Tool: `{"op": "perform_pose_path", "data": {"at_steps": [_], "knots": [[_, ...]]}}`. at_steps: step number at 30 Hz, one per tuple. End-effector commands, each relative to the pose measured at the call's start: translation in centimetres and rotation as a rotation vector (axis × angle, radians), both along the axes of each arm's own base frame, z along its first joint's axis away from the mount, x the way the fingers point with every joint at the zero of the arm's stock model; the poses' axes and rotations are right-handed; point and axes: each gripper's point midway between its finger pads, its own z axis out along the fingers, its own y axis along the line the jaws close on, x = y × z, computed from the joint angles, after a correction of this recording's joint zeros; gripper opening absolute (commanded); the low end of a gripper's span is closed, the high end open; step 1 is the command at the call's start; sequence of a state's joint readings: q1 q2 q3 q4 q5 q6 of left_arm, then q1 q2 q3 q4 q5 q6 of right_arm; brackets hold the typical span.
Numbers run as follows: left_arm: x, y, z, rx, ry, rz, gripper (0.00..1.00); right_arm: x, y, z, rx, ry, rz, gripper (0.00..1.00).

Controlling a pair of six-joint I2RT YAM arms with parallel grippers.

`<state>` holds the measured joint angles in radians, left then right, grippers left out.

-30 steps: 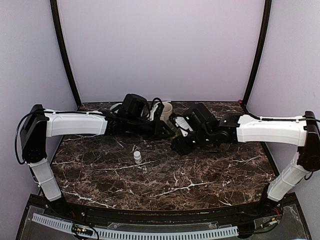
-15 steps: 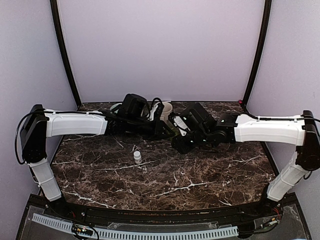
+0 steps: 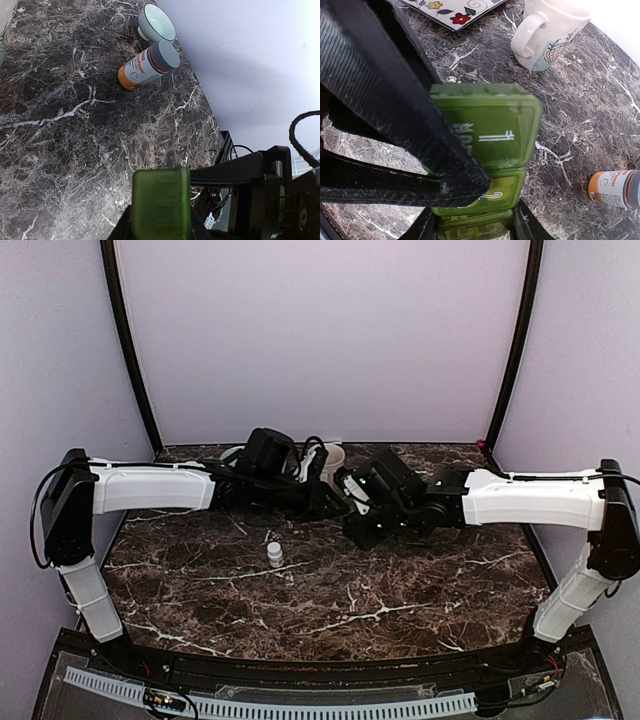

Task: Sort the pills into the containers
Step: Open the lid of the pill container.

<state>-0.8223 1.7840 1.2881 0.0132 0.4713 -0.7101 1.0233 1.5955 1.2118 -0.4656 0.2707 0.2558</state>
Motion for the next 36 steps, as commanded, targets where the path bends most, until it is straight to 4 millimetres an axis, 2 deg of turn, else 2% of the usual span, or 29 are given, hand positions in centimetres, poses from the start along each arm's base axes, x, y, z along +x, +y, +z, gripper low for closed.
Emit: {"op": "perform_pose_path", "data": {"at_steps": [1, 9, 11, 18, 24, 36], "knots": [[-0.3, -0.4, 1.6, -0.035, -0.029, -0.029, 0.0, 0.2, -0.1, 1.4, 0.04, -0.015, 0.0, 0.39], [-1.2, -0.3, 1.4, -0.044, -0.048, -0.078, 0.0, 0.3, -0.7, 3.1, 0.183, 0.051, 0.048, 0.39], [-1.3, -0.3, 1.5, -0.046, -0.055, -0.093, 0.0, 0.1, -1.2, 2.6, 0.213, 0.08, 0.062, 0.39], [-1.3, 0.0, 0.9, -0.049, -0.05, -0.119, 0.0, 0.0, -2.4, 3.5, 0.314, 0.129, 0.104, 0.39], [-1.5, -0.3, 0.9, -0.058, -0.049, -0.143, 0.0, -0.3, -2.7, 4.0, 0.391, 0.166, 0.152, 0.42], [-2.0, -0.7, 0.8, -0.073, -0.05, -0.191, 0.0, 0.0, -3.6, 3.7, 0.442, 0.205, 0.161, 0.46]]}}
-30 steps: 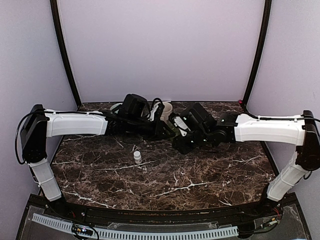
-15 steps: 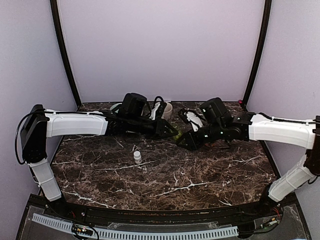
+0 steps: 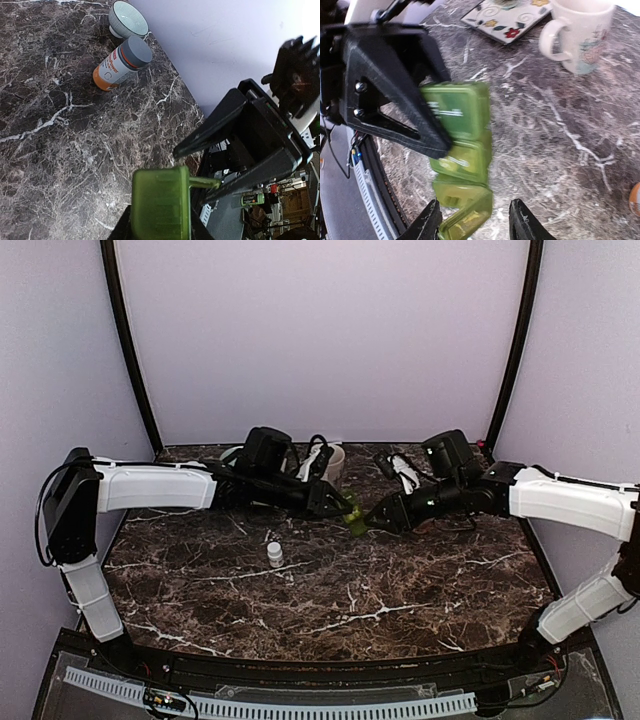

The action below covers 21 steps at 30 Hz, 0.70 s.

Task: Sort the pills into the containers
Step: Open the lid of the pill container.

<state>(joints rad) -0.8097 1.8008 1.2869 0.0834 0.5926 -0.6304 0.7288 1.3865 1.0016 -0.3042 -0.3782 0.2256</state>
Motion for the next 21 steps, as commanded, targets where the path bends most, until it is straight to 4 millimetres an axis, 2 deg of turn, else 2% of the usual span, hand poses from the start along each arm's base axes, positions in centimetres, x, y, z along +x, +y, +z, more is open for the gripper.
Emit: {"op": "perform_pose_path", "data": {"at_steps": [1, 8, 13, 17, 21], "knots": [[-1.3, 0.2, -0.1, 0.0, 0.006, -0.065, 0.0, 0.9, -0.6, 1.0, 0.04, -0.026, -0.035, 0.47], [-1.3, 0.0, 0.0, -0.011, 0.017, -0.068, 0.0, 1.2, -1.2, 0.2, 0.02, -0.026, -0.057, 0.46], [-1.2, -0.1, 0.1, -0.015, 0.018, -0.065, 0.0, 0.9, -1.0, -0.3, 0.034, -0.011, -0.048, 0.39], [-1.1, -0.1, -0.1, -0.012, 0.022, -0.061, 0.0, 0.6, -1.1, -0.3, 0.048, -0.002, -0.048, 0.26], [-1.0, -0.1, -0.4, -0.008, 0.027, -0.057, 0.0, 0.5, -1.1, -0.4, 0.059, 0.007, -0.055, 0.05]]}}
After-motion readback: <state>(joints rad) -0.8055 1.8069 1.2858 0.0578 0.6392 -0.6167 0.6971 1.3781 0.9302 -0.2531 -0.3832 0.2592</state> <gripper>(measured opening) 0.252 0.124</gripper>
